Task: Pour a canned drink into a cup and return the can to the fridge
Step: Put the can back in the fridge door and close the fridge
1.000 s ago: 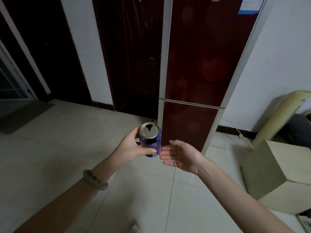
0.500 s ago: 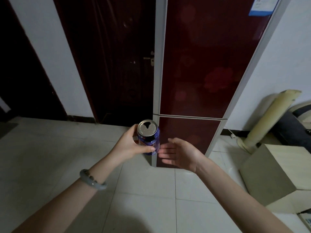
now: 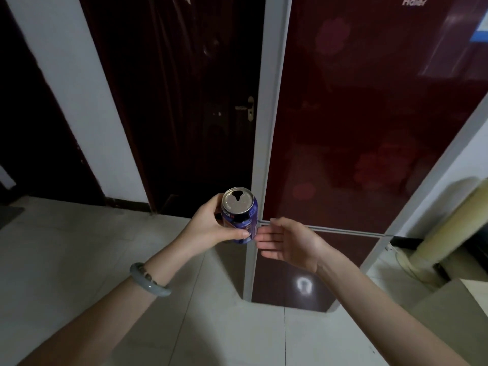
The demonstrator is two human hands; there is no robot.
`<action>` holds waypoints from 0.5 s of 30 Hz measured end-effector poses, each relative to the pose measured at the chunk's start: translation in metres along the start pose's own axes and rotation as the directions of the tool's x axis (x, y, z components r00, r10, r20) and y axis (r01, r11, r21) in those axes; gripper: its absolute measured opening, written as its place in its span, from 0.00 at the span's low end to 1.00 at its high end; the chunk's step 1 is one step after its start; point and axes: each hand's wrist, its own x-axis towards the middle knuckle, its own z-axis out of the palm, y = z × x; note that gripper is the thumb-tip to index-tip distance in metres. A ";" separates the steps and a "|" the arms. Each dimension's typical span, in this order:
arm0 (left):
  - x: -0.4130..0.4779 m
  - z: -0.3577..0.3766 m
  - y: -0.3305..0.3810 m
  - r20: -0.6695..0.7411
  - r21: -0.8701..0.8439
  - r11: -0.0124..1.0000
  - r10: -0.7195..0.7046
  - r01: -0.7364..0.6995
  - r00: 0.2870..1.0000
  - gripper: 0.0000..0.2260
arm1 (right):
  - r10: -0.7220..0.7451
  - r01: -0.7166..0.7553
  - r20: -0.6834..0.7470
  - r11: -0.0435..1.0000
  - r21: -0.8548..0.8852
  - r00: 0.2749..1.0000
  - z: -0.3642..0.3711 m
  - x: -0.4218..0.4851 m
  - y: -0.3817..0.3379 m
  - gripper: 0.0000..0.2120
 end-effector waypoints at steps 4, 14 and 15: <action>0.053 -0.005 -0.001 -0.016 -0.005 1.000 0.019 -0.019 1.000 0.31 | -0.013 0.013 -0.010 1.000 -0.012 1.000 -0.014 0.036 -0.039 0.16; 0.132 -0.021 -0.003 -0.036 0.023 1.000 0.017 -0.016 0.999 0.31 | -0.030 0.031 0.012 0.995 -0.099 0.999 -0.026 0.089 -0.102 0.16; 0.137 -0.023 -0.003 -0.038 0.013 1.000 0.018 -0.017 0.999 0.32 | -0.041 0.042 0.011 0.993 -0.111 0.999 -0.025 0.093 -0.105 0.16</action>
